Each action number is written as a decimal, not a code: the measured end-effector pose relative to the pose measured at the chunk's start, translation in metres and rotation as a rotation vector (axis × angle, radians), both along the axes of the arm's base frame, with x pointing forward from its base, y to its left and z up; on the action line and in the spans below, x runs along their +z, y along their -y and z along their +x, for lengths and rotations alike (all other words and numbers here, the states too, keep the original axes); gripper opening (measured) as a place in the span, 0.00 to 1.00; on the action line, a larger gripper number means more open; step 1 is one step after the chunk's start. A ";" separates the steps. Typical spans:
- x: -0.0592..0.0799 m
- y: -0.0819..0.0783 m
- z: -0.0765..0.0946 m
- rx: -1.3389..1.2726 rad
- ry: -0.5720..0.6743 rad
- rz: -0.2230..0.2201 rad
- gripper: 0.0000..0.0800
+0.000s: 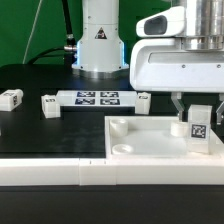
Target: Assemble one leg
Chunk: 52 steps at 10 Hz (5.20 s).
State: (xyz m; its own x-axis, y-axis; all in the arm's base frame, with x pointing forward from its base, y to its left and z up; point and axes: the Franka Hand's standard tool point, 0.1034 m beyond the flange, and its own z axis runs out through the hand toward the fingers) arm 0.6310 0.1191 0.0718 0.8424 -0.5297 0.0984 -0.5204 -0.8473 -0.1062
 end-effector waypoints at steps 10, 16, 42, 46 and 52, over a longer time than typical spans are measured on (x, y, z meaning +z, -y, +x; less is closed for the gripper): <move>-0.001 0.000 0.000 -1.005 -0.050 0.182 0.37; 0.000 -0.003 -0.002 -0.638 -0.069 0.111 0.76; 0.005 0.002 0.004 -0.376 -0.042 0.036 0.36; 0.004 0.002 0.002 -0.781 -0.065 0.113 0.36; 0.005 0.002 0.002 -1.351 -0.092 0.189 0.36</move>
Offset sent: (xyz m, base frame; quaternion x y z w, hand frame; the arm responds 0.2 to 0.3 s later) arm -0.0013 -0.0053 -0.0084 -0.0039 0.0113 0.3141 0.9493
